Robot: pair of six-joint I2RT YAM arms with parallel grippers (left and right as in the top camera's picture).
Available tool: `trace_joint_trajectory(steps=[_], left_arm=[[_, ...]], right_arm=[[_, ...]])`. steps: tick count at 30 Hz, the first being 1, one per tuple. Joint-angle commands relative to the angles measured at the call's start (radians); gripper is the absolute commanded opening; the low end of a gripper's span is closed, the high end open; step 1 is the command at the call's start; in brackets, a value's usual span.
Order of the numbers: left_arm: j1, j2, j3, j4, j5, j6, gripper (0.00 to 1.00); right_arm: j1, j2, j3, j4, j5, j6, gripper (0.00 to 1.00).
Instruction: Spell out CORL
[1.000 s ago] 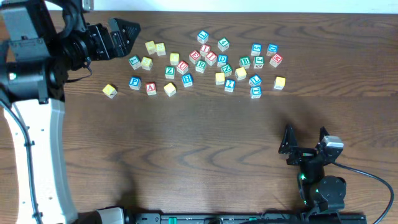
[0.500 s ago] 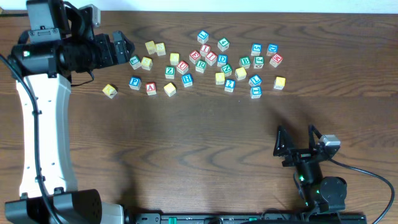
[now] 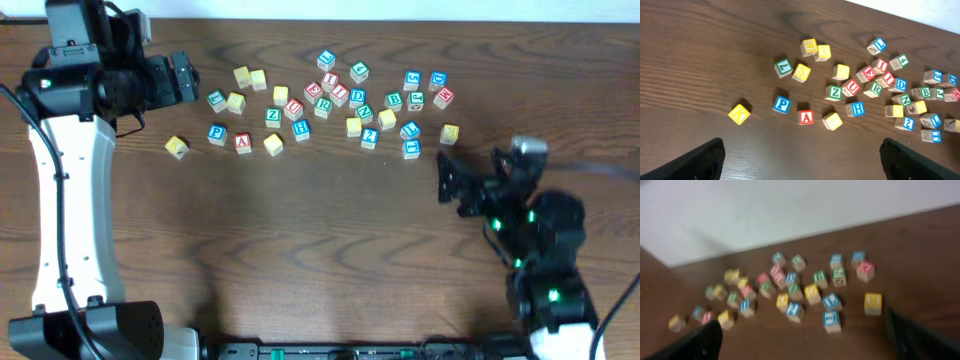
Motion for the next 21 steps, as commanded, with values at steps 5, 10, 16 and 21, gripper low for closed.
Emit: trace_joint_trajectory(steps=[5, 10, 16, 21], left_arm=[[0.0, 0.008, -0.001, -0.002, -0.018, 0.016, 0.98], [0.0, 0.008, -0.001, -0.016, -0.017, 0.016, 0.98], [0.0, 0.008, -0.001, -0.02, -0.017, 0.016, 0.98], [0.0, 0.008, -0.001, -0.02, -0.016, 0.016, 0.98]], right_arm=[[-0.002, 0.386, 0.438, -0.226, -0.182, -0.108, 0.99], [-0.002, 0.607, 0.695, -0.385, -0.219, -0.148, 0.99], [0.074, 0.914, 1.133, -0.732, -0.13, -0.27, 0.99], [0.14, 1.103, 1.347, -0.941, 0.037, -0.336, 0.99]])
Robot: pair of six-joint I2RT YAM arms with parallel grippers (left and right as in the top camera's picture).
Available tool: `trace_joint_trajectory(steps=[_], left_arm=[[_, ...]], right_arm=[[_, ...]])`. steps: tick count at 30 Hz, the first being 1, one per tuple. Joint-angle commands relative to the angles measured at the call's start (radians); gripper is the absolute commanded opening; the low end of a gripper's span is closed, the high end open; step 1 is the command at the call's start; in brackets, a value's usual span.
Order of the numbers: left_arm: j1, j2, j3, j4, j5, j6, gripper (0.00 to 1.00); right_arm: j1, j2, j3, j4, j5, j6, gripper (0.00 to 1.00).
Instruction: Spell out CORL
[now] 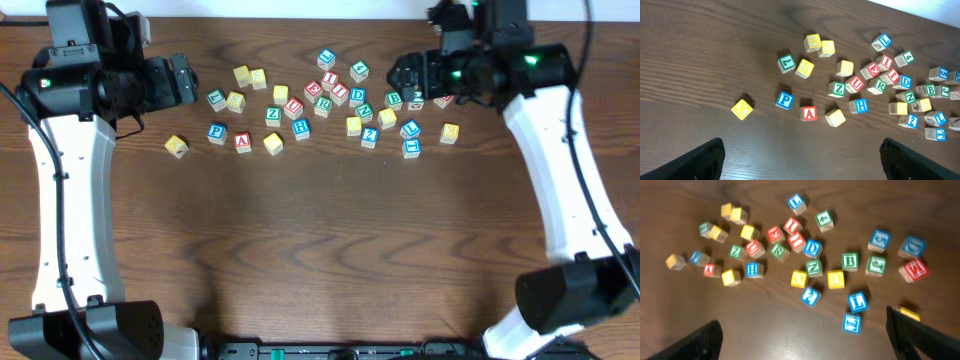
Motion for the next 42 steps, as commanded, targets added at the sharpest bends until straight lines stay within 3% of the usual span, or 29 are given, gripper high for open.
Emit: trace_joint_trajectory(steps=[1, 8, 12, 21, 33, 42], left_arm=[[-0.001, 0.006, -0.001, -0.002, -0.003, 0.016, 0.98], [-0.001, 0.006, -0.001, 0.046, -0.002, 0.016, 0.98], [-0.007, 0.01, -0.008, 0.026, 0.096, -0.006, 0.98], [-0.111, 0.103, -0.029, 0.038, -0.003, 0.009, 0.98], [-0.139, 0.185, -0.034, 0.084, -0.005, -0.021, 0.99], [-0.219, 0.187, -0.035, 0.131, -0.011, -0.046, 0.9]], right_arm=[[0.046, 0.109, 0.113, -0.097, 0.139, -0.081, 0.99], [0.074, 0.206, 0.113, -0.081, 0.13, -0.08, 0.99], [0.079, 0.211, 0.113, -0.082, 0.048, -0.08, 0.99], [0.083, 0.211, 0.113, -0.1, 0.044, -0.041, 0.99], [0.084, 0.211, 0.112, -0.151, 0.043, 0.01, 0.98], [0.082, 0.211, 0.112, -0.131, 0.193, 0.089, 0.97]])
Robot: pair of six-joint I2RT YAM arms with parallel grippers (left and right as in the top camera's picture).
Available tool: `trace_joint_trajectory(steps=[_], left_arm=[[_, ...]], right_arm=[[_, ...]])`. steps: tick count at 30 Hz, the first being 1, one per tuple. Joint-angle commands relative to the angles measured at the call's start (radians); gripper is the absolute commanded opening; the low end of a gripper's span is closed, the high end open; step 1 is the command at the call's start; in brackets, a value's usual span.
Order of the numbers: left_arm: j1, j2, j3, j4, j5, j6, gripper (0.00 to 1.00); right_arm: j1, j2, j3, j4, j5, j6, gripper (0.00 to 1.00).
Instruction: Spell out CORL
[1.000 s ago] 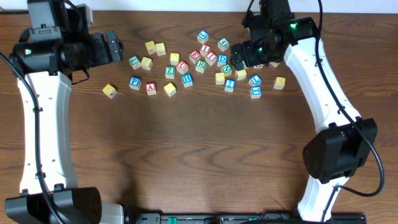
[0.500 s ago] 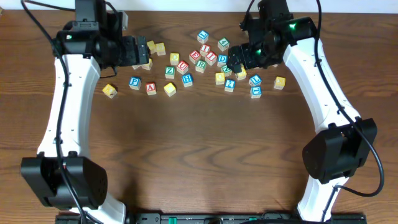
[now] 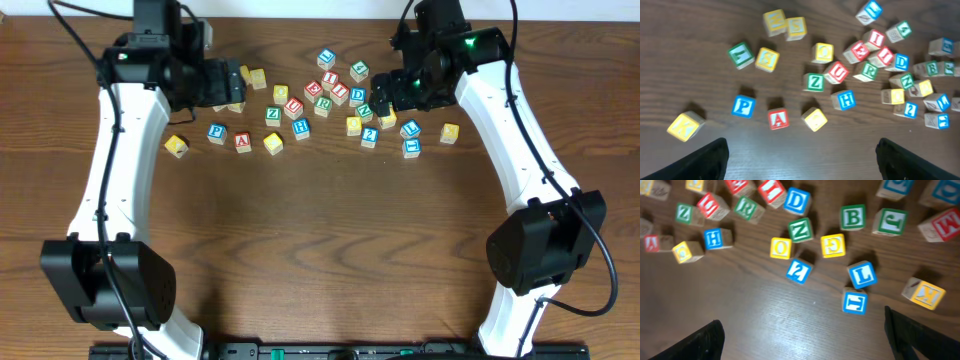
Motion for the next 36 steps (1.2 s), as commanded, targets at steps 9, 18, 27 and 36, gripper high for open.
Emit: trace_joint_trajectory(steps=[9, 18, 27, 36], left_arm=[[-0.211, 0.013, -0.015, 0.161, -0.239, -0.197, 0.9], [-0.222, 0.118, 0.133, 0.128, -0.248, -0.242, 0.87], [-0.222, 0.33, 0.46, -0.214, -0.347, -0.189, 0.78], [-0.234, 0.401, 0.413, -0.286, -0.316, -0.471, 0.71]], right_arm=[[-0.058, 0.001, 0.021, 0.057, 0.117, 0.038, 0.97], [-0.14, 0.001, 0.021, 0.066, 0.11, 0.038, 0.98], [-0.138, 0.001, 0.019, 0.066, 0.11, 0.039, 0.99], [-0.138, 0.001, 0.018, 0.059, 0.114, 0.038, 0.99]])
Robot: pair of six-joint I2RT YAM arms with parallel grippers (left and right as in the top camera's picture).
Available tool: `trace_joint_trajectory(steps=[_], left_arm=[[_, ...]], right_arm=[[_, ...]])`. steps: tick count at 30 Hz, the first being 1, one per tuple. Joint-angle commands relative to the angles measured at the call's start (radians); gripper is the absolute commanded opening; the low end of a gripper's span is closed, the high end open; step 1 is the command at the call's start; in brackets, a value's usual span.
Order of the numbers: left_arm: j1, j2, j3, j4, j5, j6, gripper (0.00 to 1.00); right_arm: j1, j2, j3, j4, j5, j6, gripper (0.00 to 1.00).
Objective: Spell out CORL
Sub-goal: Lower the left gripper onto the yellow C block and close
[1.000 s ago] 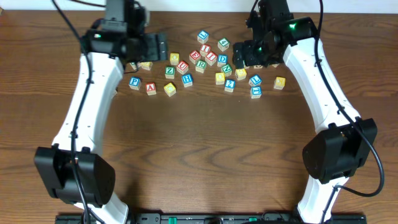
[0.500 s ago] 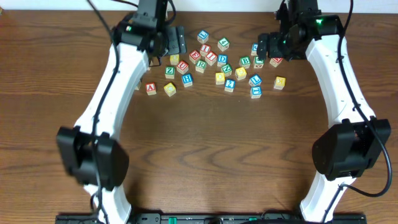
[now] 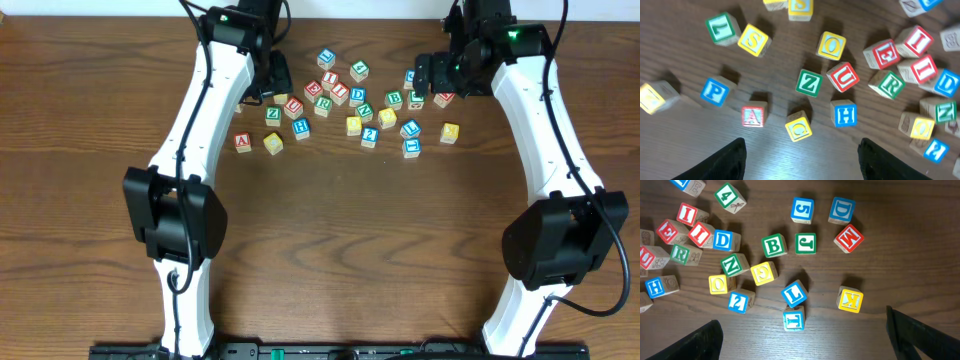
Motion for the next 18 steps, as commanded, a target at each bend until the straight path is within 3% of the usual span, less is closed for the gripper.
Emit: trace_joint_trajectory(steps=[1, 4, 10, 13, 18], left_arm=[[-0.01, 0.034, -0.021, -0.004, 0.001, -0.103, 0.71], [-0.02, 0.058, -0.022, 0.001, 0.001, -0.022, 0.71], [-0.025, 0.084, -0.061, 0.004, 0.001, 0.592, 0.71], [-0.025, 0.084, -0.121, 0.007, 0.002, 0.756, 0.71], [-0.025, 0.084, -0.216, 0.035, 0.043, 0.903, 0.71]], right_arm=[[0.003, 0.001, 0.017, -0.003, 0.008, 0.008, 0.99], [0.003, 0.001, 0.017, -0.006, 0.008, 0.008, 0.99], [0.003, 0.001, 0.011, -0.007, 0.008, 0.008, 0.99], [0.003, 0.001, -0.003, -0.006, 0.008, 0.009, 0.99], [0.003, 0.001, -0.052, 0.012, 0.008, 0.009, 0.99]])
